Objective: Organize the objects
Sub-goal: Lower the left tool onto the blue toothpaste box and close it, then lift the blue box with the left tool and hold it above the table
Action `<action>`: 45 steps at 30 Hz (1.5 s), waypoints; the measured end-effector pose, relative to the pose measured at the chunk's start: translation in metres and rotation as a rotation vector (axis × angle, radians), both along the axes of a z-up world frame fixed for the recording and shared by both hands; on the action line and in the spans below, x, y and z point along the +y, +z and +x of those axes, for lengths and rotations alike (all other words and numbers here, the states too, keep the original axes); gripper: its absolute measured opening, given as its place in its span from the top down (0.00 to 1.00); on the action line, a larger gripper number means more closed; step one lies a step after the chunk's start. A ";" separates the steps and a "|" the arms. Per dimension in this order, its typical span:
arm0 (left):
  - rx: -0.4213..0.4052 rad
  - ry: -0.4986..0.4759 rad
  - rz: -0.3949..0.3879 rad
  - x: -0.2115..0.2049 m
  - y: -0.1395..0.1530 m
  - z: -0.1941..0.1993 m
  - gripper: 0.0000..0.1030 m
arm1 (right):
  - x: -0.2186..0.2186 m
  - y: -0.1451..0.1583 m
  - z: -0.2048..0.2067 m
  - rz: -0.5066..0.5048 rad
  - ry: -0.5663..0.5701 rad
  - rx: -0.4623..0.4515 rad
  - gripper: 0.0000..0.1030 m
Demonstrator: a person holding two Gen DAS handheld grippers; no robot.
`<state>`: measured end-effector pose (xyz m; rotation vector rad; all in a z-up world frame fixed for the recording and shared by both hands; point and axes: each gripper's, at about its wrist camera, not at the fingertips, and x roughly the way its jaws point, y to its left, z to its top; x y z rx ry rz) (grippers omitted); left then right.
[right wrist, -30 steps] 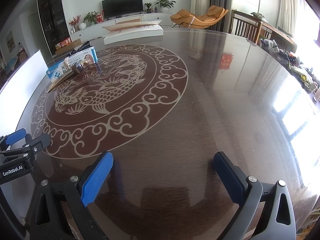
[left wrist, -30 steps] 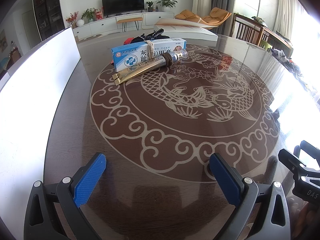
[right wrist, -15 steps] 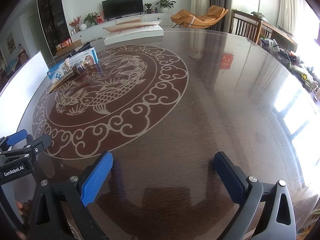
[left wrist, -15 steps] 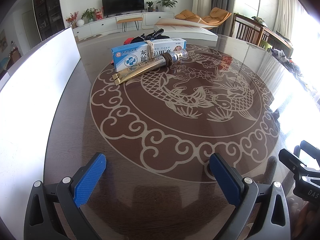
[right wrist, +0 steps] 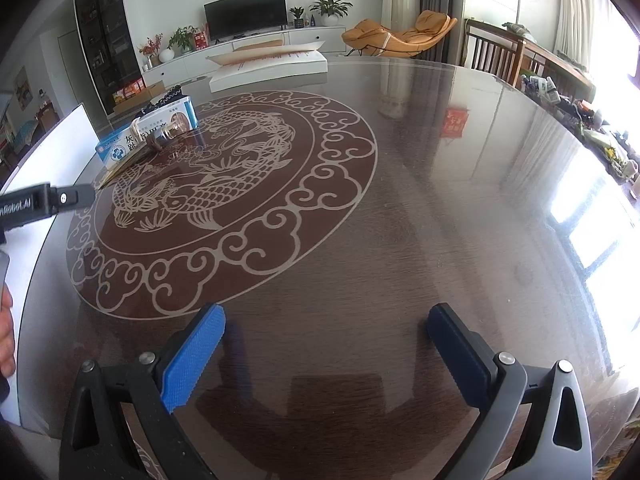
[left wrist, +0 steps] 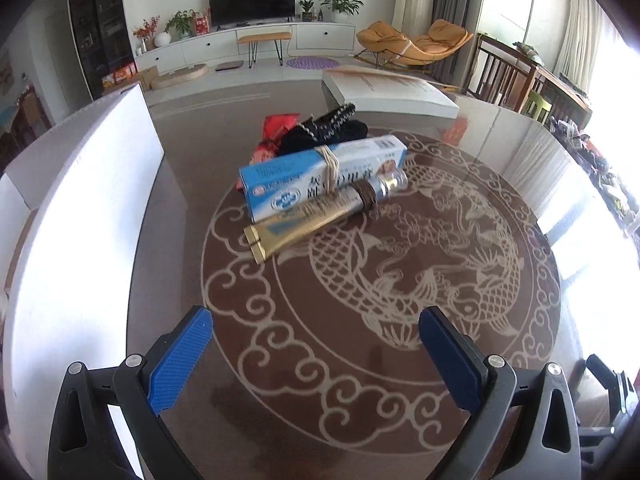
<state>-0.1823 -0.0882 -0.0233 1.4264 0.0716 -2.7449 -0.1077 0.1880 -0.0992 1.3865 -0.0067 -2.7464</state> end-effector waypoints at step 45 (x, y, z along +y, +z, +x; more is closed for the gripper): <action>-0.042 -0.187 0.193 0.033 -0.023 0.073 0.79 | -0.002 0.001 0.001 -0.007 0.001 0.001 0.01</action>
